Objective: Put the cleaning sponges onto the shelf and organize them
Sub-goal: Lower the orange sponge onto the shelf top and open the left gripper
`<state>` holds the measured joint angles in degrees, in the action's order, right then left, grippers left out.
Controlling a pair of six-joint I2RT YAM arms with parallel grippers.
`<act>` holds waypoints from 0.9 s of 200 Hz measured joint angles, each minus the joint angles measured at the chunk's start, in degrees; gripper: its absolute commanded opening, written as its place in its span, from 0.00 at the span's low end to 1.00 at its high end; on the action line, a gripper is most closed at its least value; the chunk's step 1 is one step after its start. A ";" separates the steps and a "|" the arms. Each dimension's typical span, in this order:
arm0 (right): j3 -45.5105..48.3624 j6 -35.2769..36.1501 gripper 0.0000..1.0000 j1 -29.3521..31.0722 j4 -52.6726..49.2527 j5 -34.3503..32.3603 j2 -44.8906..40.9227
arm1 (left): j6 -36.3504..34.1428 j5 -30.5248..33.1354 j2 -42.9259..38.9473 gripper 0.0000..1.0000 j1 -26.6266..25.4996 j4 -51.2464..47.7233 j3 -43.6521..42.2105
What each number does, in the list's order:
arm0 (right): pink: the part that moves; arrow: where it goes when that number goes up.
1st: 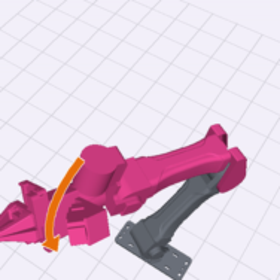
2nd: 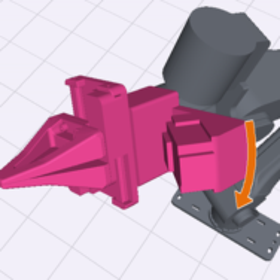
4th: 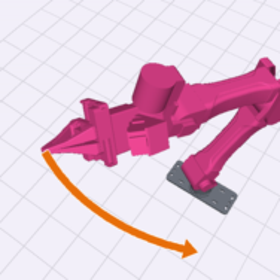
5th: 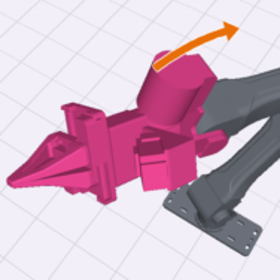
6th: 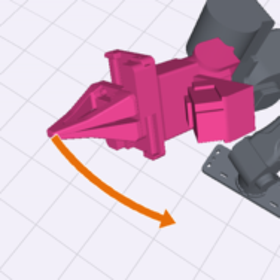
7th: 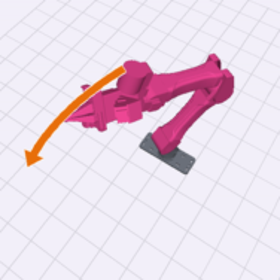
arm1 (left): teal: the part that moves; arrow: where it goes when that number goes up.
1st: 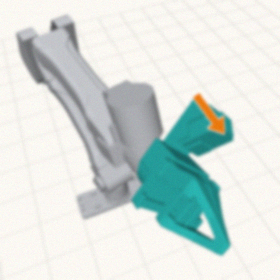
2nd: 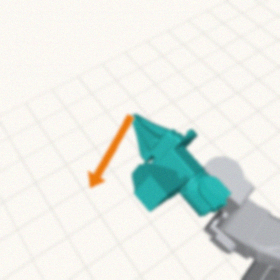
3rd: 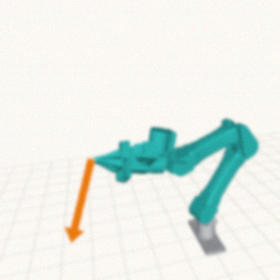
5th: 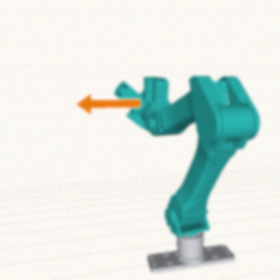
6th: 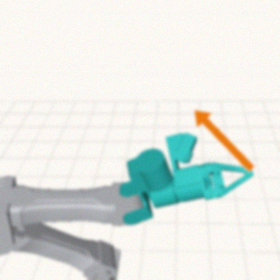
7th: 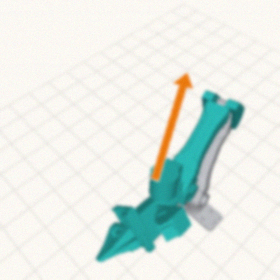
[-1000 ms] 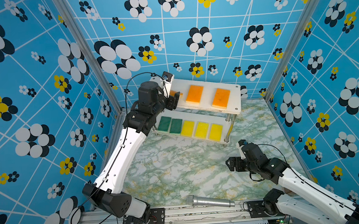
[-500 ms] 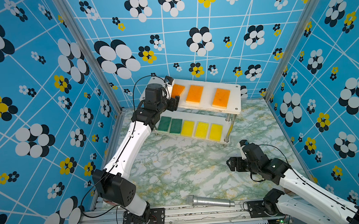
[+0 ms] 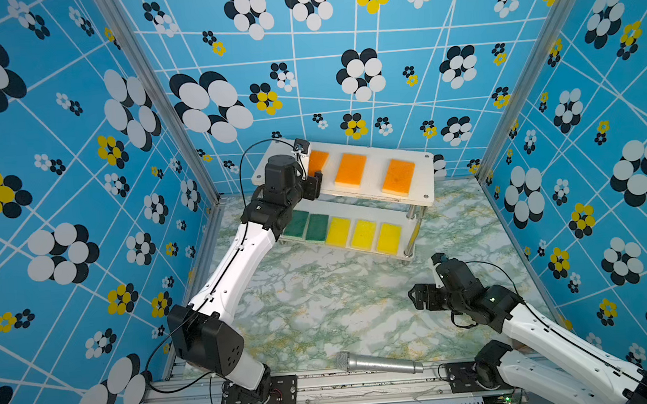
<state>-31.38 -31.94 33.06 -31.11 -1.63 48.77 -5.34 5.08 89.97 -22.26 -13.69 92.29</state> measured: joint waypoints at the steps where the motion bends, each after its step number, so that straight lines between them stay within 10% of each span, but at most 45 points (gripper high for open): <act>1: 0.00 0.00 0.93 0.00 0.00 0.00 0.00 | 0.02 0.07 0.00 0.71 -0.02 0.02 -0.02; 54: 0.00 0.00 0.93 0.00 0.00 0.00 0.00 | 0.68 3.67 -0.11 0.76 -0.37 0.50 -0.33; 79: 0.00 0.00 0.93 0.00 0.00 0.02 0.00 | 1.29 4.50 -0.46 0.98 -0.37 1.64 -1.01; 180: 0.00 0.02 0.93 0.00 -0.02 0.07 0.15 | 1.29 1.66 -2.82 0.99 -0.50 3.30 -4.00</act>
<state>-31.38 -31.92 33.06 -31.14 -1.56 48.93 -4.05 6.74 87.15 -22.76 -10.39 88.29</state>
